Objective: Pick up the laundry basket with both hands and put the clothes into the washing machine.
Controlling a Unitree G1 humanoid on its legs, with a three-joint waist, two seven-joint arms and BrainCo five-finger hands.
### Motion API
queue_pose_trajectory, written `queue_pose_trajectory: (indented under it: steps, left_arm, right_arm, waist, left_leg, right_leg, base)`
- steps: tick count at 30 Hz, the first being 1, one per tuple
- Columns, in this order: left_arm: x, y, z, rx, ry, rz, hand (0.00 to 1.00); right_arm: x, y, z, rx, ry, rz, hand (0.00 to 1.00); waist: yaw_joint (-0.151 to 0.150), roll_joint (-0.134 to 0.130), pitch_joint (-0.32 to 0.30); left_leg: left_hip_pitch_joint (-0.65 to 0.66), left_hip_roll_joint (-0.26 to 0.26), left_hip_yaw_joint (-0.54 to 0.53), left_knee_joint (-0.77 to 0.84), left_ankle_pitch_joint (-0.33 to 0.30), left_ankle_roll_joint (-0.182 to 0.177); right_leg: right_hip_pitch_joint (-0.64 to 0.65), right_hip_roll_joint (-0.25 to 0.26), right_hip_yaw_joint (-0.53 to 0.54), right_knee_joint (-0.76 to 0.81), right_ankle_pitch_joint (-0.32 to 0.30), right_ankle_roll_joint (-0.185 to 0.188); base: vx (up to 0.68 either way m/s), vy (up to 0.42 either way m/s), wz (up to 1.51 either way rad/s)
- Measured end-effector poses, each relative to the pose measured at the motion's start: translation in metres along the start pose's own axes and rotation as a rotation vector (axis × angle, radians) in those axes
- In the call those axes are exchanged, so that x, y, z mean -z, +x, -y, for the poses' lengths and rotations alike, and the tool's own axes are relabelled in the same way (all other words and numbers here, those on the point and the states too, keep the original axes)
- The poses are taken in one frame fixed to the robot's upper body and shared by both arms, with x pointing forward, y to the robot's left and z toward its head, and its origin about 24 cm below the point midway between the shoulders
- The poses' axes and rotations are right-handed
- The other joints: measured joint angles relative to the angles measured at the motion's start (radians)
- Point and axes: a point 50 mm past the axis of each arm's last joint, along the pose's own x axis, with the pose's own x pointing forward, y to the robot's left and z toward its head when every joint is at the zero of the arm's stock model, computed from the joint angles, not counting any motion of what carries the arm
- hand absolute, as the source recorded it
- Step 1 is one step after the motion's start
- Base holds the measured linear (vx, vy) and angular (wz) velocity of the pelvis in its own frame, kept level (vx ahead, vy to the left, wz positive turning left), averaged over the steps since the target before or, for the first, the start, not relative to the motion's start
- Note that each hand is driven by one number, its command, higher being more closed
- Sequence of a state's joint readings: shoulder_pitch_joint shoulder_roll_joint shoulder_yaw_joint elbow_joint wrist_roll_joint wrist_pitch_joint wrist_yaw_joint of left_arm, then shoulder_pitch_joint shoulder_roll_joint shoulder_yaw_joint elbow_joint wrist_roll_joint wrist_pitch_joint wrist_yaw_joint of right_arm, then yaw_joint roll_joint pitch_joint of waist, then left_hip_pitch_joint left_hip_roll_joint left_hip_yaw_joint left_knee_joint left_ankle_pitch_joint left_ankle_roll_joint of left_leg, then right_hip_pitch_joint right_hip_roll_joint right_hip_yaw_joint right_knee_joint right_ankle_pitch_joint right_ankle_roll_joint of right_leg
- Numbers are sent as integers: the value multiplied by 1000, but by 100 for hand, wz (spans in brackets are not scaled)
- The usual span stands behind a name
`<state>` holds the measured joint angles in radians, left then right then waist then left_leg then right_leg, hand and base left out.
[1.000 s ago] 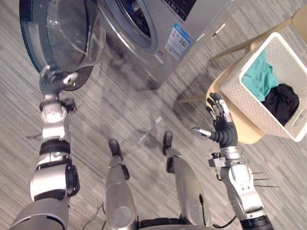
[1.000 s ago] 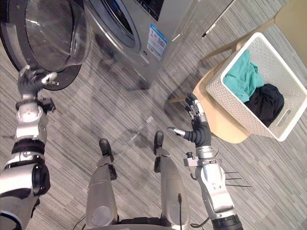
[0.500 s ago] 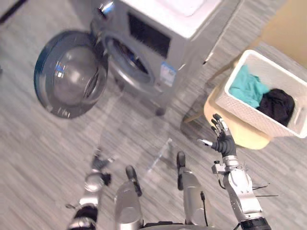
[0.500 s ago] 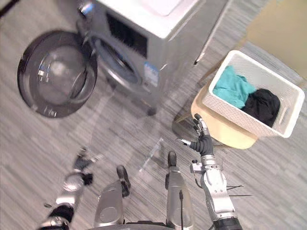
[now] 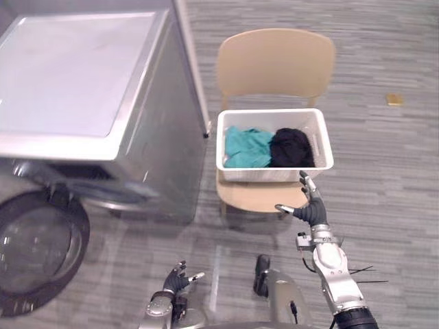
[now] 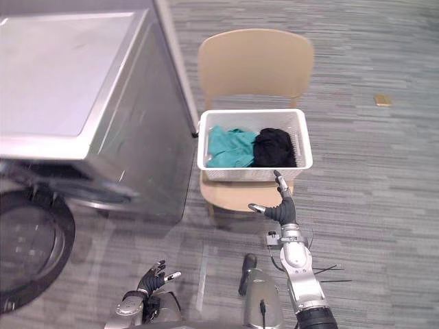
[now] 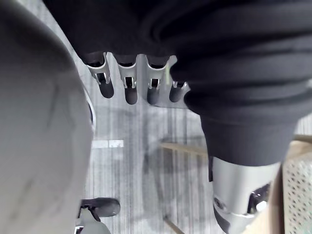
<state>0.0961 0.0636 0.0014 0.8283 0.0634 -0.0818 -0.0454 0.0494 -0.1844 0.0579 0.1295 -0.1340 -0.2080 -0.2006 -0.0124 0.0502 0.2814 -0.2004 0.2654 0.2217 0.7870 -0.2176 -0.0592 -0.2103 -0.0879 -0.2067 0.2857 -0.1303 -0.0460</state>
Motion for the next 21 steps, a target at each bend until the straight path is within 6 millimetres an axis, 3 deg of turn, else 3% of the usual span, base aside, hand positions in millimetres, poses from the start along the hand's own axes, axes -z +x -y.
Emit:
queue_pose_trajectory:
  steps: [1, 3, 4, 5, 6, 9, 13, 18, 20, 21]
  left_arm:
    - [-1, 0, 0, 1, 2, 7, 0]
    - [-1, 0, 0, 6, 8, 13, 0]
    - [-2, 0, 3, 15, 11, 17, 0]
    - [-2, 0, 4, 22, 12, 20, 0]
    - [-4, 1, 2, 21, 24, 24, 0]
    - [-2, 1, 1, 25, 42, 17, 0]
    - [-6, 3, -10, 0, 66, 32, 0]
    - [-22, 6, -24, -69, 69, 97, 0]
    - [-24, 5, -31, -107, 48, 107, 0]
    - [-24, 5, -31, -108, 47, 107, 0]
  right_arm:
    - [5, -1, 1, 12, -12, -22, 0]
    - [5, 0, 3, 25, -25, -24, 0]
    - [9, 4, 6, 37, -60, -42, 0]
    - [12, 4, 9, 47, -88, -54, 0]
    - [15, 4, 6, 45, -104, -72, 0]
    - [10, 11, 7, 42, -148, -42, 0]
    - [-16, 49, -5, -25, -235, 71, 0]
    - [-54, 100, -4, -73, -411, 185, 0]
    - [-87, 132, 5, -62, -530, 253, 0]
    - [-87, 133, 6, -60, -536, 253, 0]
  waist:
    - [2, 7, -4]
    - [3, 9, -6]
    - [21, 25, -16]
    - [32, 31, -19]
    - [46, 13, -25]
    - [30, 3, -30]
    - [57, 1, -20]
    - [87, 8, 73]
    - [104, 12, 134]
    - [106, 12, 136]
  left_leg:
    - [-22, -64, -9, -150, -15, 4]
    - [-34, -110, -39, -297, -10, -6]
    - [-23, -153, -101, -522, 53, -48]
    - [-20, -154, -115, -549, 160, -36]
    - [-11, -175, -108, -533, 166, 11]
    - [-12, -214, -103, -529, 153, 31]
    - [-19, -235, -78, -529, 144, 45]
    - [-71, -232, -89, -524, 144, 46]
    - [-134, -233, -110, -524, 161, 71]
    - [-135, -233, -111, -524, 161, 71]
  right_leg:
    - [50, 2, 22, -26, 3, 13]
    - [70, 2, 36, -42, 9, 23]
    - [76, 11, 47, -46, 16, 39]
    - [78, 19, 55, -45, 12, 53]
    - [86, 10, 77, -48, 2, 78]
    - [103, -31, 77, -75, 9, 110]
    - [95, -53, 102, -110, 38, 149]
    - [52, -53, 96, -114, 68, 146]
    - [-1, -51, 79, -114, 82, 141]
    - [-3, -51, 78, -114, 83, 141]
  base:
    - [368, 89, -55]
    - [295, 114, -52]
    - [221, 123, -65]
    - [270, 173, -84]
    - [210, 128, -42]
    - [231, 194, 2]
    - [66, 108, -17]
    - [-71, 56, 6]
    - [-140, 27, 17]
    - [-97, 13, 16]
